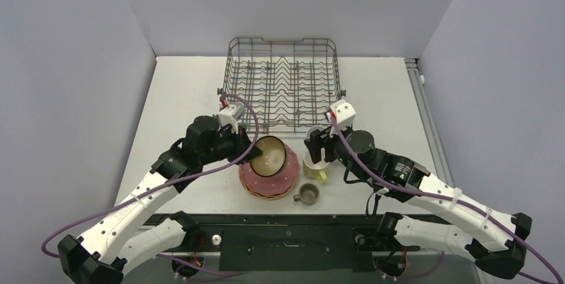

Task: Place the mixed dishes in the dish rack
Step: Pick up the bowl from the dish rack.

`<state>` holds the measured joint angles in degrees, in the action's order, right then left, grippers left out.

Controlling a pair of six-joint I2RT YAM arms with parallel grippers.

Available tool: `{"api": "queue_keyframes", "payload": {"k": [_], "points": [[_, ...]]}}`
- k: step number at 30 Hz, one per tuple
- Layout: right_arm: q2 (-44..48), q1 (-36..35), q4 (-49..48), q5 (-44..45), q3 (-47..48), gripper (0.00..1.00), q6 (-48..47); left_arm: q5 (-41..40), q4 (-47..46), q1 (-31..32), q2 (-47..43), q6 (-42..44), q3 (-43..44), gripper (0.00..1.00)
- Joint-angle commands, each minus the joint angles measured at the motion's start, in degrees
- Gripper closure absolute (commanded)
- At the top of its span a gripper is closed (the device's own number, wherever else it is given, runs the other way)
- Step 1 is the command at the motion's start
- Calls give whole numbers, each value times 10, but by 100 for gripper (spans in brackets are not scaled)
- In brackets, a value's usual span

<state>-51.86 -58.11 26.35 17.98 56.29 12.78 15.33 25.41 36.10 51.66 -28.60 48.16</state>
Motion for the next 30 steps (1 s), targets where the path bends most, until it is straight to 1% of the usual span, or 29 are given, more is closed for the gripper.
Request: {"api": "queue_keyframes", "payload": {"k": [1,2,3,5,7,13,18,20,21,25,30], "points": [[40,5,-100,-6,-40,33,101,26,-109,-6,-34,-40,2,100],[46,6,-111,-11,-48,28,121,25,-116,-6,-36,-43,-2,100],[54,5,-130,-25,-61,26,138,26,-119,-7,-40,-47,-4,100],[58,6,-144,-42,-69,23,164,28,-135,-8,-44,-56,-10,100],[60,6,-153,-60,-72,21,182,30,-148,-8,-48,-64,-16,100],[76,5,-219,-120,-103,19,242,30,-177,-10,-63,-81,-35,100],[70,3,-255,-155,-123,17,269,35,-203,-12,-76,-101,-51,100],[68,-1,-285,-165,-132,14,279,38,-212,-12,-78,-106,-55,100],[67,-4,-291,-166,-134,10,285,40,-216,-12,-77,-108,-57,100],[59,-18,-317,-164,-142,2,302,42,-228,-12,-80,-114,-61,100],[40,-39,-333,-157,-139,0,317,42,-239,-13,-85,-118,-63,100]]}}
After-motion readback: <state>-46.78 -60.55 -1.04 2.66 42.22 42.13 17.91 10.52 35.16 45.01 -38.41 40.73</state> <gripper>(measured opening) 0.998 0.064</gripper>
